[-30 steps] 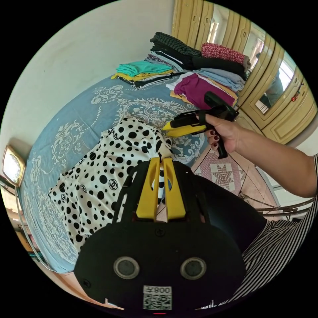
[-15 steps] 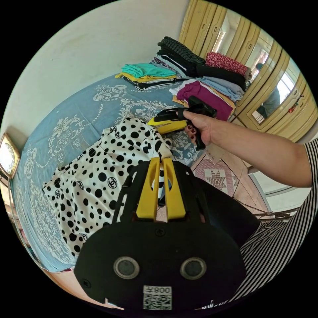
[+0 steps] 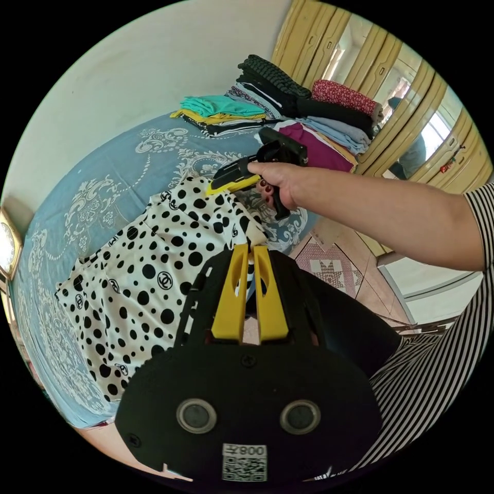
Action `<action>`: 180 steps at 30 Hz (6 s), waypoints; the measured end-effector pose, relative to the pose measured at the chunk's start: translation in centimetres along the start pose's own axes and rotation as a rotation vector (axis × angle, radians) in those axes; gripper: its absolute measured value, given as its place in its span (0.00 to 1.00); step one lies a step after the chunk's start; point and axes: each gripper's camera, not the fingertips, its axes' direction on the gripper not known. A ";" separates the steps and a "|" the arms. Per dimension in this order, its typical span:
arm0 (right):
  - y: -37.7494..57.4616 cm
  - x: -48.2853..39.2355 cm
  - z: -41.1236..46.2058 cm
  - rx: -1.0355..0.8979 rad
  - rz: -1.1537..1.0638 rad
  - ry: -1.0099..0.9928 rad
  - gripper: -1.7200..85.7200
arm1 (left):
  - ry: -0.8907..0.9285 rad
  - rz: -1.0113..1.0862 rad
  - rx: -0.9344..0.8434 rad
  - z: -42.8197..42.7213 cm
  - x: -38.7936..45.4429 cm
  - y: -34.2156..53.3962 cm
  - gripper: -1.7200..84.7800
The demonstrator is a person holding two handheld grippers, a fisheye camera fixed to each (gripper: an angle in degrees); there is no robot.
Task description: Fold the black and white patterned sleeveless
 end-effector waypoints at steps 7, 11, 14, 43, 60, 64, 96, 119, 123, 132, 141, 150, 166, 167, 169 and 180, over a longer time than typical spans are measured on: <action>-2.3 -7.3 1.7 0.056 -0.068 -0.058 0.03 | 0.046 -0.077 0.065 6.6 -2.5 7.1 0.04; -3.7 -13.2 3.6 0.065 -0.131 -0.062 0.03 | 0.068 -0.141 0.118 9.2 -4.4 12.1 0.04; -5.2 -18.8 6.0 0.066 -0.186 -0.055 0.03 | 0.091 -0.222 0.170 11.2 -6.5 16.7 0.04; -22.0 -62.8 55.2 -0.396 -0.490 0.324 0.04 | 0.350 -1.075 0.386 47.7 -24.0 61.6 0.04; -26.2 -78.4 51.9 -0.376 -0.742 0.343 0.08 | 0.423 -1.142 0.523 58.0 -22.2 66.8 0.05; -26.2 -76.5 48.4 -0.296 -0.701 0.439 0.09 | 0.283 -1.025 0.472 57.6 -20.1 64.9 0.07; -34.7 -82.8 55.4 -0.392 -0.572 0.395 0.04 | 0.095 -0.923 0.356 60.6 -23.1 52.6 0.03; -24.9 -75.0 48.9 -0.354 -0.598 0.340 0.02 | -0.021 -0.734 0.225 59.7 -23.1 40.2 0.02; -23.7 -77.1 51.9 -0.444 -0.634 0.282 0.02 | 0.031 -0.829 0.281 58.8 -23.9 41.7 0.02; -22.5 -80.6 56.2 -0.500 -0.595 0.170 0.02 | 0.007 -0.616 0.267 56.8 -20.3 35.3 0.02; -16.6 -82.2 51.1 -0.369 -0.705 0.237 0.02 | 0.041 -0.738 0.254 55.8 -23.0 35.0 0.02; -13.9 -82.4 54.8 -0.455 -0.711 0.387 0.02 | 0.012 -0.776 0.260 51.7 -21.2 34.6 0.02; 4.7 -67.8 31.4 -0.356 -0.454 0.211 0.05 | 0.122 -0.931 0.318 44.1 -15.4 38.5 0.03; 5.8 -66.6 30.7 -0.361 -0.428 0.215 0.06 | 0.138 -0.941 0.316 44.0 -15.0 38.7 0.03; 9.8 -61.8 28.0 -0.373 -0.307 0.203 0.08 | 0.207 -0.949 0.319 43.8 -13.6 38.5 0.04; 16.9 -53.6 25.4 -0.427 -0.139 -0.014 0.11 | 0.273 -0.443 0.045 45.4 -4.3 20.7 0.09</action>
